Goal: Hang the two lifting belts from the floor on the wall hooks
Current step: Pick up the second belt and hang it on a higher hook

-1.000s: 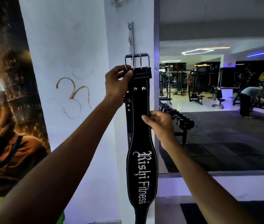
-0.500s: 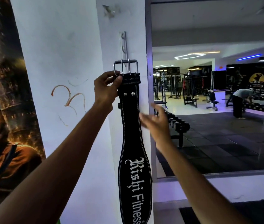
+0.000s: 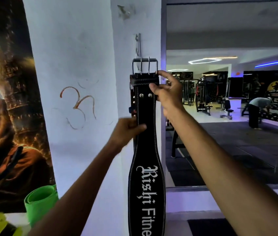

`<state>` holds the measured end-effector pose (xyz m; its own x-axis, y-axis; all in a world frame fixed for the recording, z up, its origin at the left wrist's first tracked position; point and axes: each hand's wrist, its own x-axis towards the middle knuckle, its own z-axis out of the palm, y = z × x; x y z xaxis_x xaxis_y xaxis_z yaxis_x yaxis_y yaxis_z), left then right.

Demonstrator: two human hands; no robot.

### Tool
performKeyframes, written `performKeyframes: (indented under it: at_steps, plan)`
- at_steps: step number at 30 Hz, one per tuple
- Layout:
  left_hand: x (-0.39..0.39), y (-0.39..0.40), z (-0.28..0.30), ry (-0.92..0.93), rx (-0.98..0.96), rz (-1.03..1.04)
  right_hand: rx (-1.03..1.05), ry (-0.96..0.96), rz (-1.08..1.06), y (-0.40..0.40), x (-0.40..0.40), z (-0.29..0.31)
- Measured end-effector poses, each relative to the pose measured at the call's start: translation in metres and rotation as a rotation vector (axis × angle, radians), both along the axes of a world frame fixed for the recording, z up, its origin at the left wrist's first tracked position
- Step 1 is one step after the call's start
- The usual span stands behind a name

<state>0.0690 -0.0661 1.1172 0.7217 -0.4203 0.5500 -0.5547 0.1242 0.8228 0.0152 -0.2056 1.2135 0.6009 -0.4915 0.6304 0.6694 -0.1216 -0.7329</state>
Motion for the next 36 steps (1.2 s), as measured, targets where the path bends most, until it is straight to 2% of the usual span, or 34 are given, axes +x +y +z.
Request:
performKeyframes:
  at_steps: [4,6,9,13,15,17,22,24,28,34,36]
  plan:
    - [-0.009,0.003,-0.111,0.196,0.143,-0.032,0.000,-0.009,-0.020,-0.005,-0.003,-0.003]
    - [-0.015,0.006,-0.142,0.255,0.220,-0.050,-0.007,-0.004,-0.051,-0.007,-0.006,-0.009]
    - [-0.011,0.006,-0.141,0.213,0.247,-0.042,-0.011,0.033,-0.060,-0.008,-0.005,-0.020]
    - [0.000,0.003,-0.093,0.124,0.044,0.028,-0.013,0.056,-0.058,-0.011,-0.005,-0.025]
    - [0.003,0.004,-0.083,0.112,0.002,0.016,0.002,0.049,-0.066,-0.011,-0.006,-0.023]
    - [-0.001,0.001,-0.096,0.122,0.071,-0.027,0.005,0.041,-0.087,-0.013,-0.007,-0.022]
    - [-0.002,0.009,-0.175,0.196,0.251,-0.089,-0.017,0.019,-0.071,-0.017,-0.013,-0.028]
    - [-0.001,0.014,-0.180,0.167,0.308,-0.151,-0.008,0.025,-0.076,-0.021,-0.014,-0.033]
    - [0.004,0.005,-0.131,0.045,0.201,-0.033,-0.010,0.047,-0.083,-0.025,-0.015,-0.043]
    - [-0.010,-0.017,-0.009,-0.380,-0.060,0.186,-0.011,0.067,-0.062,-0.027,-0.020,-0.053]
    - [-0.013,-0.026,0.021,-0.428,-0.123,0.189,-0.006,0.070,-0.028,-0.028,-0.021,-0.056]
